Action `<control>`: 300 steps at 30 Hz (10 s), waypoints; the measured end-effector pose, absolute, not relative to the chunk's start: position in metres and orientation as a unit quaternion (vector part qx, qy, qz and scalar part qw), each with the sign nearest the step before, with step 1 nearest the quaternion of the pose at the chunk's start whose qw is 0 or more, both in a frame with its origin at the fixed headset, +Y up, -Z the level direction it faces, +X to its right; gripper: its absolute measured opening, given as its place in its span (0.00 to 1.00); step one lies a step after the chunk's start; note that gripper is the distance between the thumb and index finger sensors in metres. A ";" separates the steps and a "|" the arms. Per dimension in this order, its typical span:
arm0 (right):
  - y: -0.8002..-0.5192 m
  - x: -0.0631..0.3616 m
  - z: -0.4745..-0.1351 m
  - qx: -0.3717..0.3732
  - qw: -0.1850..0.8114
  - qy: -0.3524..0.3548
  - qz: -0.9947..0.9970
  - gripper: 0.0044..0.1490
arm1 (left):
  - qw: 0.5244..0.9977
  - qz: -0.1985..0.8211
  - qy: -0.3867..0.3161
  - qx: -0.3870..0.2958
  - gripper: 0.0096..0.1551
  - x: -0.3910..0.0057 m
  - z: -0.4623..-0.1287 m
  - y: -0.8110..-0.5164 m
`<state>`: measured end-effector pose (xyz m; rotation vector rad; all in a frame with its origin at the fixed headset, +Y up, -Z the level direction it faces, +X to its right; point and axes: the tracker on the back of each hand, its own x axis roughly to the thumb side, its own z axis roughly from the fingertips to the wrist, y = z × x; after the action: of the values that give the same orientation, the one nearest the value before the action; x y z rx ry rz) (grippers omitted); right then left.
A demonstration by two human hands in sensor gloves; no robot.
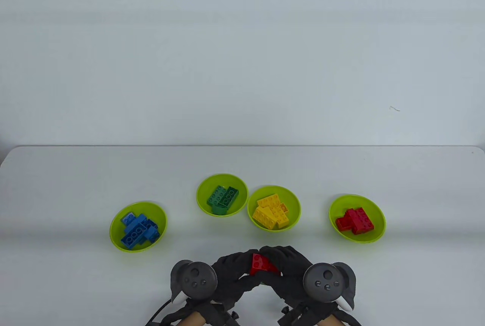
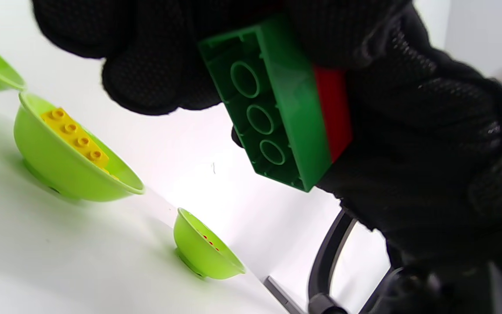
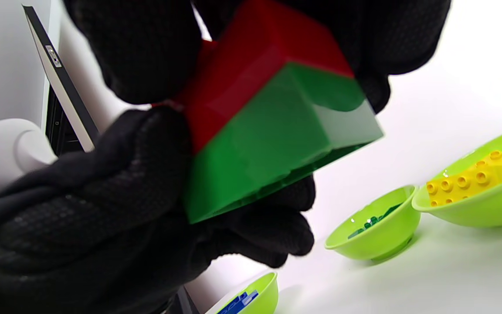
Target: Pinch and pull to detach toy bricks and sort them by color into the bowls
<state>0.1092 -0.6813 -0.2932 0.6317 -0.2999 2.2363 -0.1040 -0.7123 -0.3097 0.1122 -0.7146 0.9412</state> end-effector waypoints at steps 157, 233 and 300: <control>-0.671 0.130 -0.294 0.251 0.419 -0.077 0.870 0.35 | 0.827 0.427 -0.352 0.092 0.40 -0.108 -0.302 -0.705; -0.694 0.297 -0.409 -0.185 0.153 -0.116 0.964 0.37 | 0.805 0.507 -0.291 0.106 0.39 -0.125 -0.312 -0.714; -0.699 0.173 -0.310 0.179 0.156 -0.002 0.971 0.52 | 0.928 0.326 -0.093 0.152 0.38 -0.143 -0.436 -0.718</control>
<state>0.1731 -0.6990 -0.3097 0.5136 -0.0065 2.7806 -0.1430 -0.7184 -0.4360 0.3122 -0.1897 0.6685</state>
